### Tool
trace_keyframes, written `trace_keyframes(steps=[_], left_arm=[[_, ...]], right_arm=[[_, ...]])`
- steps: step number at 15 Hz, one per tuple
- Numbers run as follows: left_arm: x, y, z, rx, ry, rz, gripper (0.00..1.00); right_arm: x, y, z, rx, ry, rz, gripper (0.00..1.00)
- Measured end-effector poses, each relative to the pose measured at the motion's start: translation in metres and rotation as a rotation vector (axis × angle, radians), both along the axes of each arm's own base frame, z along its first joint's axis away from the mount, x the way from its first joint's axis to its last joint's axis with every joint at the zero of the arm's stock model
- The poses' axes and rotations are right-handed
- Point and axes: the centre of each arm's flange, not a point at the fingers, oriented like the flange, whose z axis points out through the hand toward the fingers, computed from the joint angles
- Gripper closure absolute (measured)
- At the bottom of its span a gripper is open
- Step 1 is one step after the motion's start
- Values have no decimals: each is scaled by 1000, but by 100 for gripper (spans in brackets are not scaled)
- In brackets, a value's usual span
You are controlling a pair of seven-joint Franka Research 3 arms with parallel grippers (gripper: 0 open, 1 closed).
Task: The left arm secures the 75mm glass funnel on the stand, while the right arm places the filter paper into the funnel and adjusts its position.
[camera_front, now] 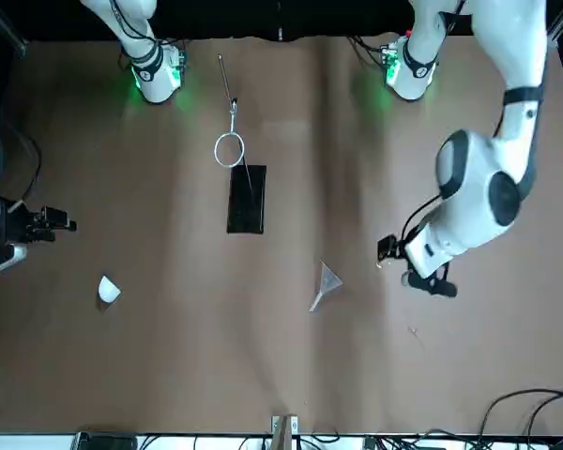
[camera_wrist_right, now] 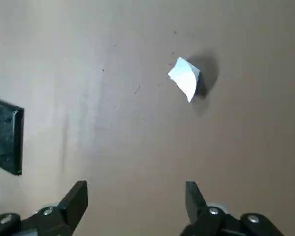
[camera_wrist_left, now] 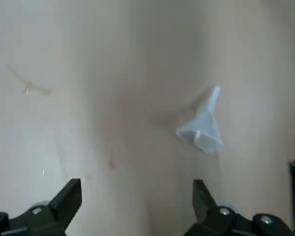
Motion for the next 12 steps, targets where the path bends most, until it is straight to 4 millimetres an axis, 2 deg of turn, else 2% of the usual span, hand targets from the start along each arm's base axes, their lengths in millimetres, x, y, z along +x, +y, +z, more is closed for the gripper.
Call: trace_keyframes(steps=[3,4,5,8,12], left_arm=[[-6,5,-66,14,-150,-73,0],[-13,8,-85,24,-188,-98,0],[-30,9,-113,40,-243,-153,0],[-48,-12,-144,33,-326,-207,0],[-58,-40,-179,9,-371,-227,0]], right_arm=[[-2,-33,-29,98,-64,60,15],[-1,-40,-36,116,-89,70,15],[3,-48,-49,125,-132,83,15],[10,-46,-69,154,-180,130,21],[14,-49,-109,224,-245,193,25]])
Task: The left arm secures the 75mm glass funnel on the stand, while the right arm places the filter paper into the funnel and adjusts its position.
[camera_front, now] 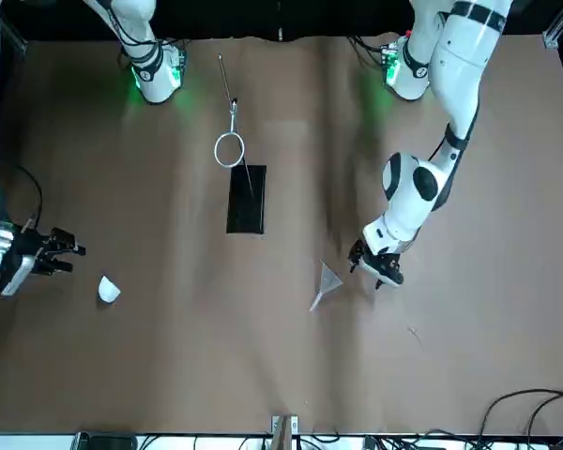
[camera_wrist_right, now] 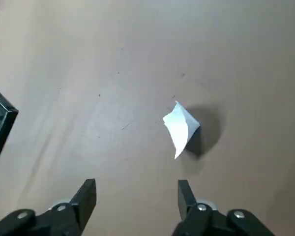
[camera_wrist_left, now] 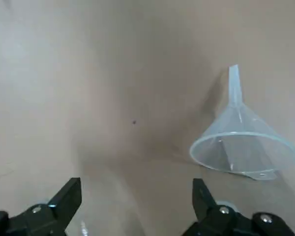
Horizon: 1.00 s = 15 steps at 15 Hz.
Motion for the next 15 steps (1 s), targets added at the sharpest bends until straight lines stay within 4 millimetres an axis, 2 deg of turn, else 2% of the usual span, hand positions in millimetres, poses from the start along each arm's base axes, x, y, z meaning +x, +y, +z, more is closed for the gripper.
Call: trace_keyframes(steps=[3,8,14,15], left_arm=[[0,-10,1,-11,-8,-13,0],[-3,-25,1,-20,-7,-21,0],[-1,-32,6,-35,-10,-1,0],[0,-34,7,-36,-13,-5,0]], right_arm=[[0,-6,-25,35,-58,54,28],[4,-12,-54,13,-121,68,31],[17,6,-83,-11,-166,37,34],[21,13,-89,-18,-173,33,35]])
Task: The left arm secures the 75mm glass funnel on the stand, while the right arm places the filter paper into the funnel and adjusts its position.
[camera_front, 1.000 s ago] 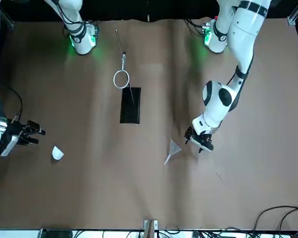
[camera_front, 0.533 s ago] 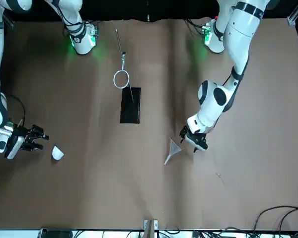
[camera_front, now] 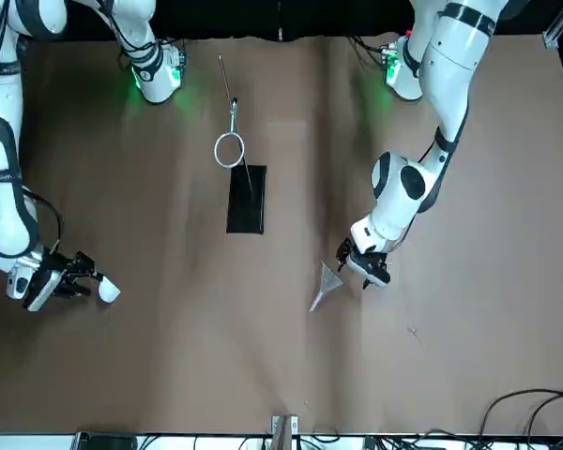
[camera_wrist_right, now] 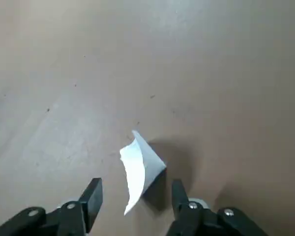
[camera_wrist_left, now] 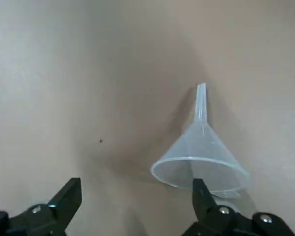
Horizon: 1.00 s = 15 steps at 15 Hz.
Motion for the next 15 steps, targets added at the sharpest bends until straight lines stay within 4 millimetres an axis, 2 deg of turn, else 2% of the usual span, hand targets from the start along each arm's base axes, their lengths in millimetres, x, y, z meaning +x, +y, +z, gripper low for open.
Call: trace_keyframes(steps=[3,6,7,8,10,11,13,14,15], left_arm=[[1,0,1,0,-4,-3,0],[2,2,1,-15,10,44,0],[2,2,1,-29,24,85,0],[2,2,1,-45,38,129,0],[2,2,1,-70,59,196,0],[3,4,1,-79,68,227,0],[6,9,1,-98,85,289,0],[7,12,1,-110,95,326,0],[7,13,1,-123,107,363,0]], right_arm=[[2,7,-8,-3,0,1,41],[2,5,-12,-12,-2,-4,44],[2,4,-14,-19,-6,-6,50],[2,3,-16,-23,-10,-3,50],[2,2,-18,-26,-12,0,62],[2,2,-18,-27,-13,1,62],[2,1,-18,-28,-14,0,71],[2,1,-18,-29,-15,-1,71],[2,0,-18,-30,-15,-1,76]])
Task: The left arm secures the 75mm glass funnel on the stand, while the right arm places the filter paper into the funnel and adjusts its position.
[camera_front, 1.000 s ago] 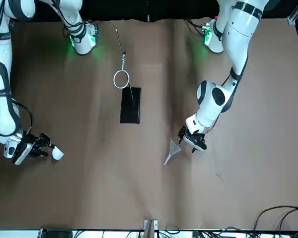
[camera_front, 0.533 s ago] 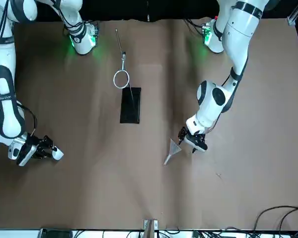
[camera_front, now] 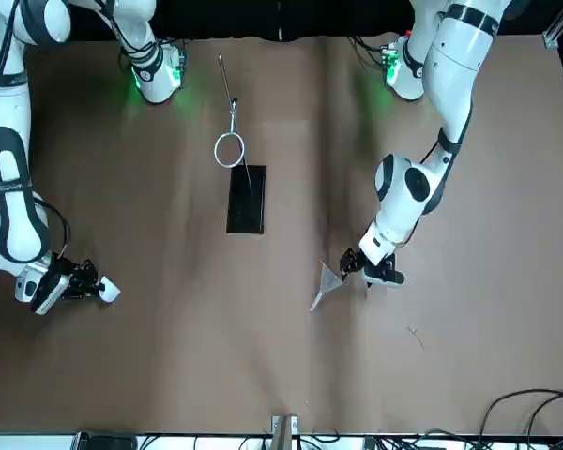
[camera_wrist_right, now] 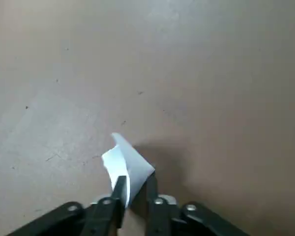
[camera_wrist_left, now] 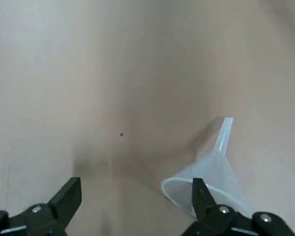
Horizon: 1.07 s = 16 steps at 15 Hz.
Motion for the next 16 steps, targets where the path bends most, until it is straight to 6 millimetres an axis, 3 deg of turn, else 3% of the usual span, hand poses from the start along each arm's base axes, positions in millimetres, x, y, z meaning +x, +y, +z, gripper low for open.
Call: trace_keyframes(steps=[2,4,10,12,16], left_arm=[[0,-2,1,-37,28,92,0],[-1,-9,4,-83,61,186,0],[-6,-38,15,-267,198,564,0],[-8,-42,16,-303,233,656,0],[-7,-58,26,-375,278,787,0]], right_arm=[[0,-1,0,-1,-1,0,81],[0,-1,0,-1,-2,0,97],[2,1,5,25,14,6,99],[2,2,19,66,45,4,99],[-2,-3,67,106,94,-13,99]])
